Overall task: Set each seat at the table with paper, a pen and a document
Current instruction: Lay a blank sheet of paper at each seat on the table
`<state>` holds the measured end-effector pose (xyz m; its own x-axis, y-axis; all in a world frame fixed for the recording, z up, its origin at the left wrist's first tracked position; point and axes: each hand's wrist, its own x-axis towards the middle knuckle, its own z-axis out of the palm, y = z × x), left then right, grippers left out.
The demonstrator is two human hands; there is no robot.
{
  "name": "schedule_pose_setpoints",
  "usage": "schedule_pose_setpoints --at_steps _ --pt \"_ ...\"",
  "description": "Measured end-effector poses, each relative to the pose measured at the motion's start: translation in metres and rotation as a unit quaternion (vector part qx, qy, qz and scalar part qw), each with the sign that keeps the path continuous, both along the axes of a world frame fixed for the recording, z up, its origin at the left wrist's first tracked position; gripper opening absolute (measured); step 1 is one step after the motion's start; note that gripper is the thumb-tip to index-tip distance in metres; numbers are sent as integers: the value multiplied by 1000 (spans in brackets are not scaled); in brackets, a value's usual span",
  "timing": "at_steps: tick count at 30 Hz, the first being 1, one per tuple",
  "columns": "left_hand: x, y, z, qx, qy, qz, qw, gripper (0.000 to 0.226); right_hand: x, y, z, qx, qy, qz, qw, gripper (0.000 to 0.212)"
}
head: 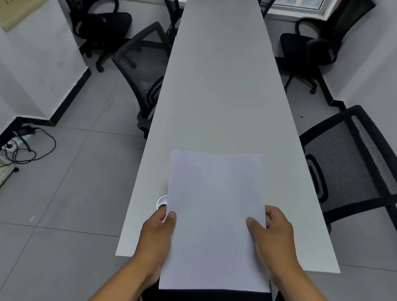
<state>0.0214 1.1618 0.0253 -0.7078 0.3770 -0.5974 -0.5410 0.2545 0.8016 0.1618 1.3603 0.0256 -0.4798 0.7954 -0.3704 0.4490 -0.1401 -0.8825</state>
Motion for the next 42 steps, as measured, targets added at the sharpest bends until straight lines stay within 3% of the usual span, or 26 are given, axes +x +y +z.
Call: schedule_pose_setpoints --at_steps 11,24,31,42 --pt "-3 6 -19 -16 -12 7 1000 38 16 37 -36 62 -83 34 994 17" --pt "-18 -8 -27 -61 2 35 998 31 39 95 -70 172 -238 60 954 23" --pt "-18 -10 -19 -66 7 40 997 29 45 107 -81 185 -269 44 944 38" --pt "-8 -4 -15 -58 12 15 998 30 57 119 -88 186 -291 36 938 40"
